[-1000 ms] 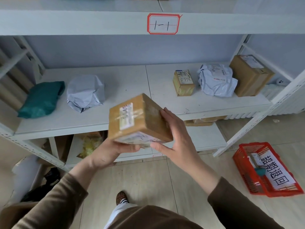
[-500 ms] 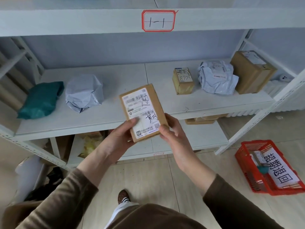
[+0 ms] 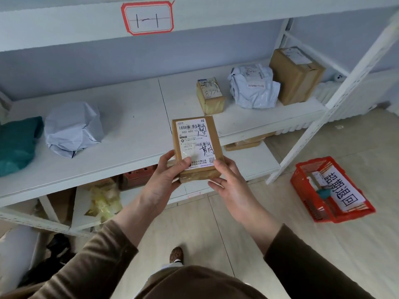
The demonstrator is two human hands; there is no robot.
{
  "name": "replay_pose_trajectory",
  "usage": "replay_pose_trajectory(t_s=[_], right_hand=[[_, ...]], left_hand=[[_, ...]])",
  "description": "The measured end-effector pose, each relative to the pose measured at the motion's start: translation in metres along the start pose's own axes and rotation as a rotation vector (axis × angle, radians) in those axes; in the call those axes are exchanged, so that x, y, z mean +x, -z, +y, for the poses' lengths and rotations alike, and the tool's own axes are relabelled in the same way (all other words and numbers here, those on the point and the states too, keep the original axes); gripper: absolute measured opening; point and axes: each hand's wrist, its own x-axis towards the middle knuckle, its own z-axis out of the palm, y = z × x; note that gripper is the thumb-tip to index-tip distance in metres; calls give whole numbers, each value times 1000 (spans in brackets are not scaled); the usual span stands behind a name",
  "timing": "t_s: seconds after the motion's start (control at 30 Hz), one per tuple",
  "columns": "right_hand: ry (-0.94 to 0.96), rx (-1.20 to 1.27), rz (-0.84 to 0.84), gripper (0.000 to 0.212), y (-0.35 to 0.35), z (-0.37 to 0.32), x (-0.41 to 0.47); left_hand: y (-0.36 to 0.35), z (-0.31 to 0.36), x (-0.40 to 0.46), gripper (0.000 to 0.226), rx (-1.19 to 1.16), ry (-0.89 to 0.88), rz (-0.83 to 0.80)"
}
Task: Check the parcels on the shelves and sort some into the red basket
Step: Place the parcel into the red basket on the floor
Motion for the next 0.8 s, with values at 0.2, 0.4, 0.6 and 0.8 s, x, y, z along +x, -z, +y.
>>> replay_pose_trajectory(t_s=[0.2, 0.4, 0.6, 0.8], right_hand=[[-20, 21, 156, 61, 39, -3, 0], [-8, 98, 387, 43, 84, -9, -12], [15, 173, 500, 45, 151, -14, -35], [19, 230, 590, 46, 234, -26, -53]], left_hand=[[-37, -12, 33, 76, 104, 71, -108], [-92, -30, 69, 70, 180, 164, -250], [-162, -62, 90, 70, 244, 275, -351], [-253, -98, 101, 69, 318, 330, -417]])
